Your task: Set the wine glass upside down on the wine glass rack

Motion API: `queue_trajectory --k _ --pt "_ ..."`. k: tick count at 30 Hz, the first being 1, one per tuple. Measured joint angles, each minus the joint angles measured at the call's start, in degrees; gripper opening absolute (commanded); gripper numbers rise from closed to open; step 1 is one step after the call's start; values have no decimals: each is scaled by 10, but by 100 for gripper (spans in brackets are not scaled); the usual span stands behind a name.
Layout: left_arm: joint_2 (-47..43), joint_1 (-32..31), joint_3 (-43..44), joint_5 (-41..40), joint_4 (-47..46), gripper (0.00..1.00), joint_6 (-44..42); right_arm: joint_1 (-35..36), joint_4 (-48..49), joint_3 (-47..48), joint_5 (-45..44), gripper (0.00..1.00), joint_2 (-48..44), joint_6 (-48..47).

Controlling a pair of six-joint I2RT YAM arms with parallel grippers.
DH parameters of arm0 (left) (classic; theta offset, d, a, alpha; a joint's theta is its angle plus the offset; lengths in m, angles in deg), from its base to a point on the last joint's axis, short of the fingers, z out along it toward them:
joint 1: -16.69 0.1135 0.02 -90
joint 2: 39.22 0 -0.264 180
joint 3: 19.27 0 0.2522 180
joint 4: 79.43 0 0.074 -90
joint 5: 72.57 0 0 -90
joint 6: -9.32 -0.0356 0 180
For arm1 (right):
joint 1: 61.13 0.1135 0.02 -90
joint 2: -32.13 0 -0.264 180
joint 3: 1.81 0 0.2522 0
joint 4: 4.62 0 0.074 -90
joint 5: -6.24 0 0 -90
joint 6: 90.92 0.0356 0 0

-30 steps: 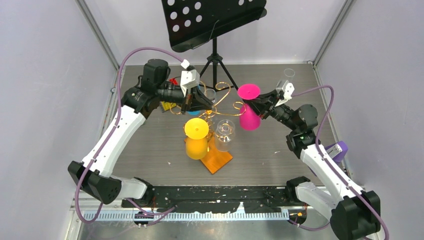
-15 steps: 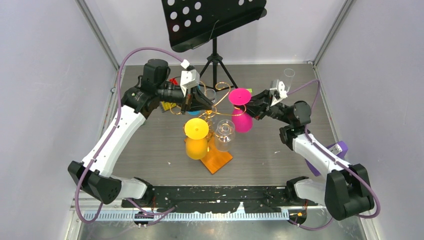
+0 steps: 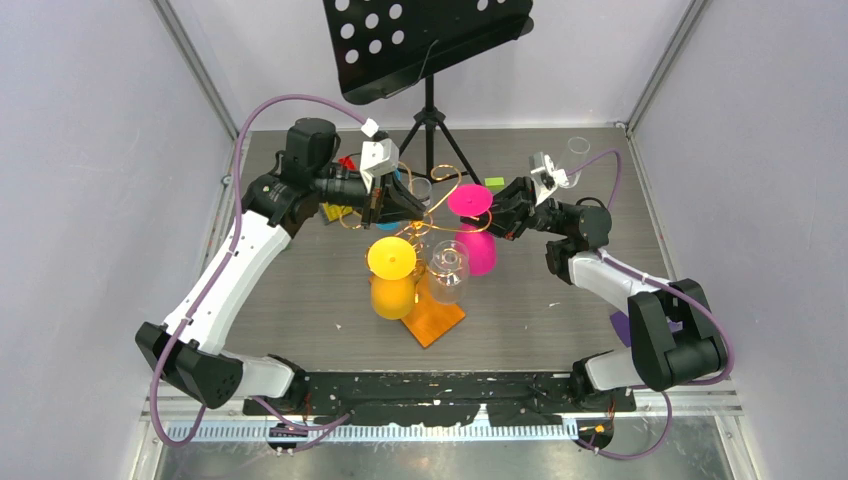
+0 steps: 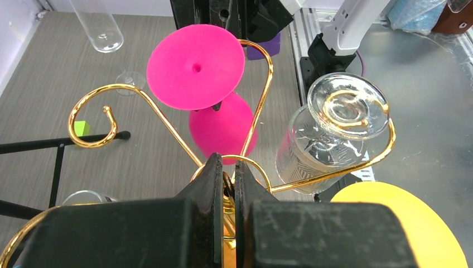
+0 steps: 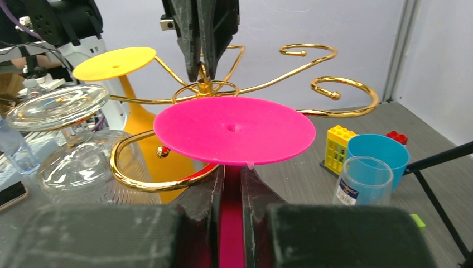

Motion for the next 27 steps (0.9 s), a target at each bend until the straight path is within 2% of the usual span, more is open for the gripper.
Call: queue_trajectory --k 27 --pt "5 4 1 4 1 0 11 24 11 15 66 5 -3 24"
